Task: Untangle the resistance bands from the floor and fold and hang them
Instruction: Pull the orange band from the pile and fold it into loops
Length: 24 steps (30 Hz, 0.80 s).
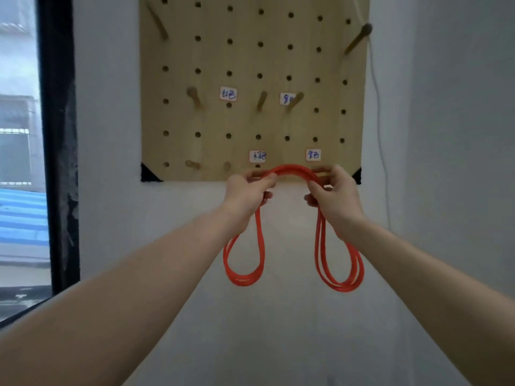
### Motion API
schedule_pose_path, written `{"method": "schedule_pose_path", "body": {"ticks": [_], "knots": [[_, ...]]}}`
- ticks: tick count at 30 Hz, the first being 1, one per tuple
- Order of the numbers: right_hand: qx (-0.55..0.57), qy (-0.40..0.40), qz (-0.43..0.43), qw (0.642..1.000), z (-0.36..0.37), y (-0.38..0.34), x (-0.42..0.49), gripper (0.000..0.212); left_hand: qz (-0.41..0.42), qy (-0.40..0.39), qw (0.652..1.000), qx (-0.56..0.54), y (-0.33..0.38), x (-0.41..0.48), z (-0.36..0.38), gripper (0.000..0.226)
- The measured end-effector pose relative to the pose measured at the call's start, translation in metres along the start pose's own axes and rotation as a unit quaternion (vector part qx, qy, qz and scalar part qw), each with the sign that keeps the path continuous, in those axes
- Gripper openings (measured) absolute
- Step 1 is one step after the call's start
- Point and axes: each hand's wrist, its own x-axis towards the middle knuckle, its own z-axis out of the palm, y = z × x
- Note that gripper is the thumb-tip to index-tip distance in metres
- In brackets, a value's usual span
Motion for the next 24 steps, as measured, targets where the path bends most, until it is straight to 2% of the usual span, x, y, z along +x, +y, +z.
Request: {"method": "schedule_pose_path", "body": {"ticks": [2,6,9,12,15,18,22,24], "knots": [[-0.015,0.025,-0.022,0.999,-0.002,-0.001,0.017,0.024,0.000,-0.007,1.000,-0.012,0.005,0.020,0.015,0.027],[-0.076,0.062,-0.057,0.994,0.001,0.012,0.047,0.030,0.014,-0.015,0.999,-0.027,0.005,0.054,0.040,0.011],[-0.119,0.063,-0.087,0.987,0.010,0.029,0.063,0.038,0.034,-0.015,0.999,0.005,-0.002,0.076,0.047,0.022],[-0.157,0.040,-0.102,0.981,0.021,0.046,0.073,0.044,0.053,-0.021,0.998,0.019,-0.014,0.088,0.047,0.020],[-0.146,0.014,-0.088,0.985,0.032,0.060,0.081,0.044,0.058,0.002,0.997,0.045,-0.030,0.101,0.047,0.022],[-0.129,0.001,-0.123,0.984,0.042,0.075,0.087,0.036,0.044,0.015,0.996,0.079,-0.044,0.114,0.050,0.029],[-0.125,-0.004,-0.064,0.990,0.054,0.097,0.105,0.040,0.029,0.003,0.994,0.107,-0.056,0.121,0.051,0.027],[-0.091,-0.010,-0.073,0.993,0.056,0.102,0.102,0.037,0.051,0.000,0.991,0.122,-0.063,0.118,0.049,0.024]]}}
